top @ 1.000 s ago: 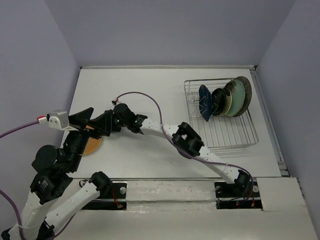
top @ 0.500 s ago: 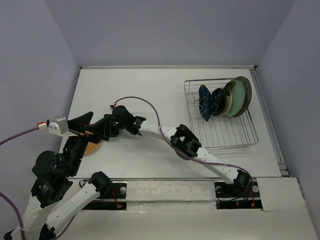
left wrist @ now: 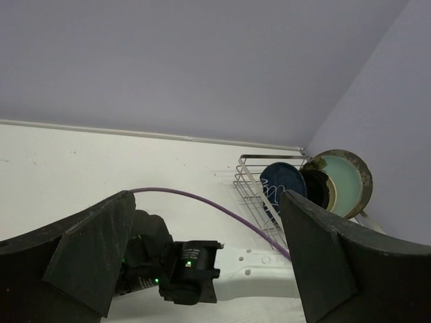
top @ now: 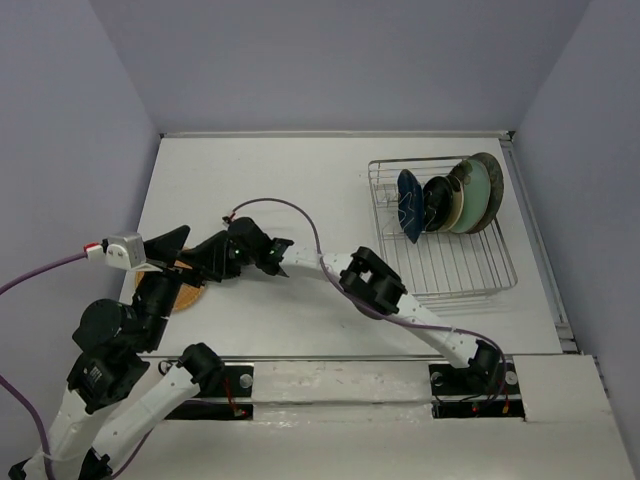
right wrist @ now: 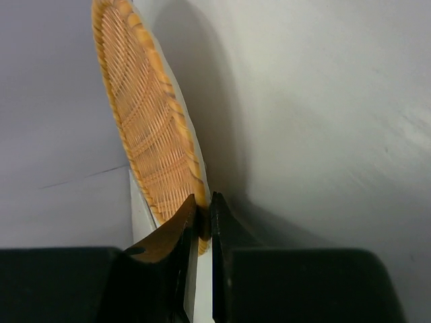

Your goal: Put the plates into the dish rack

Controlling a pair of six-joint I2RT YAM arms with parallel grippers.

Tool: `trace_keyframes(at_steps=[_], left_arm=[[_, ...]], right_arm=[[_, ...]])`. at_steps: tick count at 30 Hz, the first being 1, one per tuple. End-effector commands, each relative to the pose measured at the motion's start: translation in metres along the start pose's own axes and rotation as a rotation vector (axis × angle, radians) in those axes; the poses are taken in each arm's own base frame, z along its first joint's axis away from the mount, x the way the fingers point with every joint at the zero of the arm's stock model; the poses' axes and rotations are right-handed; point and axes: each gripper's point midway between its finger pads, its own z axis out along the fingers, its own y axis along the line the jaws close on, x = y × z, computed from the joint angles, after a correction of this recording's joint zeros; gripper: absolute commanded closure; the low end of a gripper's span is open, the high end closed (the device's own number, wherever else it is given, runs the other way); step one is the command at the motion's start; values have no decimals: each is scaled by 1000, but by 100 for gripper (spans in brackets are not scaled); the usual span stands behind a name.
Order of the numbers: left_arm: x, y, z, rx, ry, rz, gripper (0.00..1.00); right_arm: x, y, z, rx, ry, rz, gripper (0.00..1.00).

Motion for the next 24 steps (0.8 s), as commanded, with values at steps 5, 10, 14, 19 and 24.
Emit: trace_keyframes(at_steps=[5,10,14,19,24], left_arm=[[-21,4,-2,-27,-55,4,1],[-15,-2,2,-5,-43,-18,1],[-5,-6,7,11,-24,-30,1],[33,-12,20,42,39,-42,1],[71,-13,31,54,116,-17,1]], right_arm=[[-55,91,-66,-17,-258,-323,93],[-105,109,-147,100,-449,-409,93],[-152,103,-240,267,-658,-432,93],[-178,42,-399,681,-888,-422,93],[-179,5,-519,1051,-1023,-391,93]])
